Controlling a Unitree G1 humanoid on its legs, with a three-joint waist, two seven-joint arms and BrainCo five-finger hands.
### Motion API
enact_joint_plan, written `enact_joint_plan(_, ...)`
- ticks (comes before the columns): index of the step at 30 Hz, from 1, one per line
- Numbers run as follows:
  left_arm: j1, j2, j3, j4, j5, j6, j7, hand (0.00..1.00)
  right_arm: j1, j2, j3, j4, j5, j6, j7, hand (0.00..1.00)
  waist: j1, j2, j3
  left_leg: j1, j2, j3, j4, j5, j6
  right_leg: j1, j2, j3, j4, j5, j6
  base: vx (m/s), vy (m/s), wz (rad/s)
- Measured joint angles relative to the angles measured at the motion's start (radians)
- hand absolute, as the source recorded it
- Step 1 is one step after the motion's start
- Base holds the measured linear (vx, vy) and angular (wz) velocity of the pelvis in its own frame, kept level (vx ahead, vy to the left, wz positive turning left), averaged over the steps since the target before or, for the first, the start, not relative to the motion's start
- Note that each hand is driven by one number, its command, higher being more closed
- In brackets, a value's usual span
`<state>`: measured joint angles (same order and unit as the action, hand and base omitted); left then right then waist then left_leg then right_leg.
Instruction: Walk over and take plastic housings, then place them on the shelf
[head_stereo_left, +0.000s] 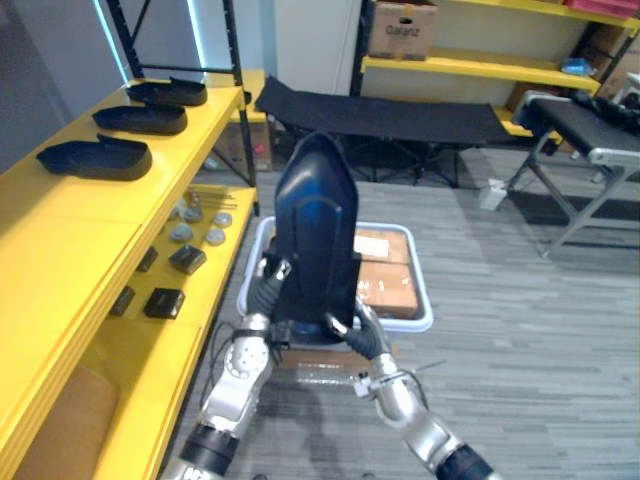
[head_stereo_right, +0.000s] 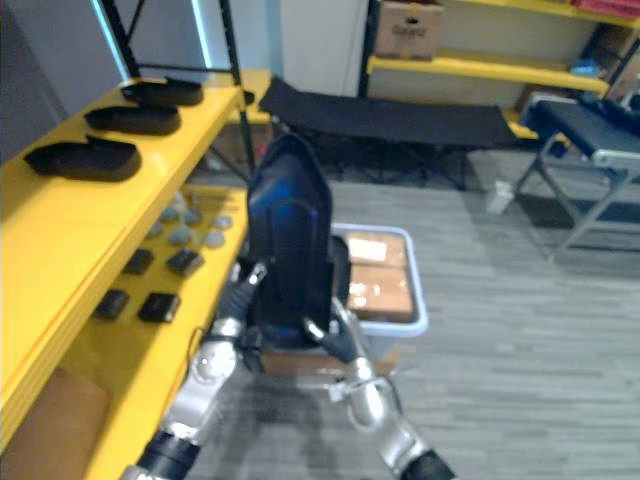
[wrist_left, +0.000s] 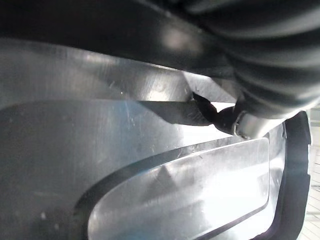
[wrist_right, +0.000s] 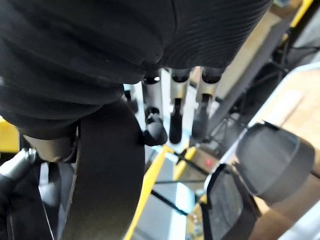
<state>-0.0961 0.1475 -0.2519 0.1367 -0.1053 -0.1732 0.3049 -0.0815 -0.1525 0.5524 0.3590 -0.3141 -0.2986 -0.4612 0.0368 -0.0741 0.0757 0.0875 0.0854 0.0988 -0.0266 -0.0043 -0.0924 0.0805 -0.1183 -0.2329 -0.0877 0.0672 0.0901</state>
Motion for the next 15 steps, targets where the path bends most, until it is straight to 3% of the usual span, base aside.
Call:
enact_joint_plan(7,0.057,-0.004,0.059,0.001,0.206,-0.003,0.186,1.00,0.042,0.001,-0.059,-0.101,0.142,-0.024,0.035,0.00,-0.002,0.005,0.003,0.002,0.000,0.018,0.000,-0.002,0.001,-0.008,0.000,0.018,0.000,0.006,0.000,0.00,0.005,-0.07)
enact_joint_plan(12,0.093,-0.007,0.111,0.001,0.306,-0.003,0.295,1.00,0.048,0.012,-0.144,-0.145,0.207,-0.087,-0.027,0.00,-0.004,0.007,0.005,0.005,0.000,0.022,0.000,-0.003,0.000,-0.008,0.000,0.023,0.000,0.005,-0.002,0.00,0.002,-0.01)
enact_joint_plan(15,0.102,-0.016,0.173,0.001,0.320,-0.001,0.330,1.00,0.082,0.043,-0.280,-0.178,0.288,-0.109,-0.044,0.00,-0.004,0.009,0.006,0.007,-0.006,0.025,0.000,-0.003,0.000,-0.008,0.003,0.025,0.000,0.005,-0.003,0.00,0.001,-0.03)
